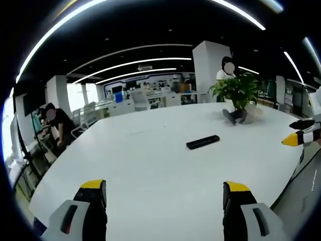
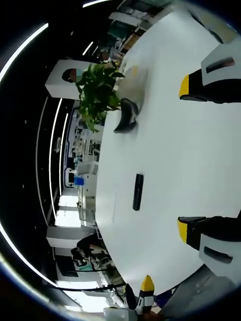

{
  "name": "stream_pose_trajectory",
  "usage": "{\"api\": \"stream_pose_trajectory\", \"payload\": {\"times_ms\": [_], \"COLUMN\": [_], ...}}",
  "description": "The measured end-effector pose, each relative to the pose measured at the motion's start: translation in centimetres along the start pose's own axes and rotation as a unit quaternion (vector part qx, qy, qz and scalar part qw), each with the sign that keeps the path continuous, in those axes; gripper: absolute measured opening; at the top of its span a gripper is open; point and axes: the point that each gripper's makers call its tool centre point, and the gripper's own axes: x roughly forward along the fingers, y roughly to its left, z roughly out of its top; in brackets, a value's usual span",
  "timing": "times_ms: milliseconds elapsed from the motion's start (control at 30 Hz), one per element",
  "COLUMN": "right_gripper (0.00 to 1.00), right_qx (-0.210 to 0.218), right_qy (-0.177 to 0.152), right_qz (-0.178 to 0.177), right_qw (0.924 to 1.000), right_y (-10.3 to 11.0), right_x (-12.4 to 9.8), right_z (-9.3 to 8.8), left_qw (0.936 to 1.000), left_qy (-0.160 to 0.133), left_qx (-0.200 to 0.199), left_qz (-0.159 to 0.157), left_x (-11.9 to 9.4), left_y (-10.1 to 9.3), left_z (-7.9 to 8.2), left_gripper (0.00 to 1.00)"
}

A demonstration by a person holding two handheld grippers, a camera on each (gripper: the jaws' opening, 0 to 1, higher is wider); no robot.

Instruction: Press the specified remote control buttons in sequence, fully releasing each button before pressing the next.

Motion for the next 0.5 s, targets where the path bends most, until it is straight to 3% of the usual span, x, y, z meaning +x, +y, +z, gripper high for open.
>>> {"api": "stream_pose_trajectory", "payload": {"times_ms": [500], "right_gripper": [0.95], "right_qx": [-0.006], "right_qy": [0.004], "right_qz": [0.003], "right_qw": [1.0], "right_y": [0.24], "right_x": [0.0], "right_z": [-0.09], "left_qw": [0.9999], "left_qy": [0.01], "left_qx": [0.009], "left_qz": [-0.003], "left_x": [0.07], "left_y": [-0.18], "left_z": [-0.34], "left_gripper": [1.0]}}
